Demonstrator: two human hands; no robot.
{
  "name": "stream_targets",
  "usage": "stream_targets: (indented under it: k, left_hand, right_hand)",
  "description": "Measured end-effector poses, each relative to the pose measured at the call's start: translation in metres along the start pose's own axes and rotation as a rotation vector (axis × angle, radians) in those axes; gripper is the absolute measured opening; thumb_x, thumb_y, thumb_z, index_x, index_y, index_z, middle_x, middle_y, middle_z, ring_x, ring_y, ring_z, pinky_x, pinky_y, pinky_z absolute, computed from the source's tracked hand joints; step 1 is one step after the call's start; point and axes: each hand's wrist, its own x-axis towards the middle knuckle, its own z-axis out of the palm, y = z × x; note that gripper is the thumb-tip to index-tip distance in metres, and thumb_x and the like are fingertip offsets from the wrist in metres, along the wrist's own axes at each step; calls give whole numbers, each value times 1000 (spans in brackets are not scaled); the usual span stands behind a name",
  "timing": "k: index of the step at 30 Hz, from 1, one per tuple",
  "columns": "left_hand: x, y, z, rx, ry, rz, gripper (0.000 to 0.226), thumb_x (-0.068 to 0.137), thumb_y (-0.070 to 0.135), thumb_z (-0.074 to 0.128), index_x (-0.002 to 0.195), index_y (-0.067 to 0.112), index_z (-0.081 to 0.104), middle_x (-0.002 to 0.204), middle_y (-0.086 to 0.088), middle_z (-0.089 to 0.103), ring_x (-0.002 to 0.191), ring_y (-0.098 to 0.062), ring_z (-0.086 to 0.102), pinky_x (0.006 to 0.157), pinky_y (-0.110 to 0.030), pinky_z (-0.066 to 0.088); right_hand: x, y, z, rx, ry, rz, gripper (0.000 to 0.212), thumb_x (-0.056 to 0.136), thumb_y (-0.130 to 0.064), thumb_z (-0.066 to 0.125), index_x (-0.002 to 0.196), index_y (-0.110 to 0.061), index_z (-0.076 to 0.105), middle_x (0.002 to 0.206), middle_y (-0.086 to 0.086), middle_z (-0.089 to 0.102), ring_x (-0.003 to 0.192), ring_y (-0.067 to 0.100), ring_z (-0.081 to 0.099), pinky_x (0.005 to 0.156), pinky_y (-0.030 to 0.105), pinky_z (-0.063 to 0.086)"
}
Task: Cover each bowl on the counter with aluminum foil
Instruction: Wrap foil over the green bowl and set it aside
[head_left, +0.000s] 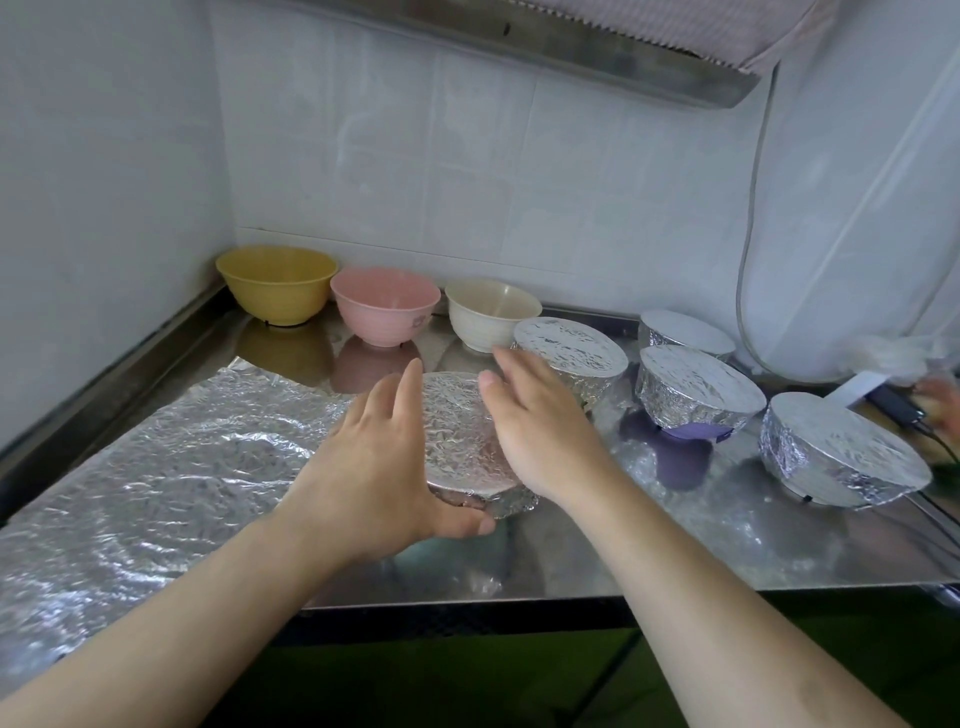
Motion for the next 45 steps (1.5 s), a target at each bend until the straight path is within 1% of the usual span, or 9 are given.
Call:
stream_targets:
  k: [4, 12, 16, 20, 23, 26, 31, 41, 45]
  left_hand:
    - [0, 3, 4, 25, 15, 10, 160, 49, 95, 71, 161, 24, -17, 174, -7, -5, 161, -25, 1, 128, -48, 24]
    - [3, -5, 13, 9, 52, 47, 156, 47, 97, 68, 161, 25, -10, 173, -8, -3, 160, -27, 4, 124, -52, 32]
    - [1, 0, 11, -32, 40, 46, 162, 38, 102, 64, 161, 27, -10, 173, -5, -4, 161, -25, 2, 126, -52, 28]
    - [-1, 2, 13, -113, 71, 36, 160, 37, 109, 55, 162, 27, -3, 173, -5, 1, 160, -22, 0, 127, -50, 24]
    - [0, -2, 14, -141, 79, 12, 158, 40, 105, 60, 163, 26, -1, 172, -2, 2, 160, -20, 1, 128, -46, 24]
    - [2, -4, 15, -141, 82, 32, 158, 40, 102, 61, 163, 24, 1, 171, 0, 5, 159, -21, 6, 127, -45, 26]
    - [1, -8, 17, -133, 102, 67, 157, 45, 98, 68, 164, 19, 2, 167, -1, 12, 157, -21, 15, 124, -42, 30]
    - [-1, 2, 20, -159, 122, 36, 153, 47, 106, 55, 163, 19, 7, 172, -8, 6, 160, -23, 8, 127, -44, 26]
    - [0, 2, 19, -283, 102, -25, 162, 42, 97, 67, 164, 17, -2, 171, -1, 0, 159, -18, 4, 126, -35, 20]
  right_hand:
    - [2, 0, 4, -19, -126, 40, 52, 116, -42, 26, 151, -12, 49, 158, 9, 47, 145, 21, 38, 99, 25, 28]
    - [-1, 2, 15, 27, -1, 198, 50, 114, -25, 18, 150, -8, 47, 149, 16, 50, 137, 32, 43, 110, 40, 36]
    - [-2, 0, 22, -70, 28, 166, 53, 112, -36, 15, 143, -12, 50, 133, 16, 55, 127, 33, 46, 102, 46, 39]
    - [-2, 1, 25, -153, 36, 146, 84, 84, -57, -5, 125, -13, 54, 118, 11, 53, 112, 34, 52, 82, 41, 36]
    - [-4, -2, 17, -136, 17, 162, 66, 101, -55, 8, 113, -10, 55, 108, 12, 57, 104, 36, 56, 80, 42, 40]
    - [-1, -2, 5, -16, 76, 203, 56, 109, -54, 29, 113, -7, 61, 113, 16, 64, 107, 34, 58, 87, 43, 43]
    - [0, -2, -3, 117, -3, 45, 50, 111, -48, 40, 152, -23, 53, 158, -3, 52, 146, 17, 43, 107, 26, 30]
    - [-1, 3, 10, 100, 45, 48, 42, 112, -46, 36, 133, -22, 63, 140, -2, 62, 131, 18, 52, 95, 31, 34]
    - [-1, 2, 13, 90, 48, 81, 45, 112, -47, 35, 135, -19, 62, 143, -1, 59, 134, 18, 50, 100, 32, 33]
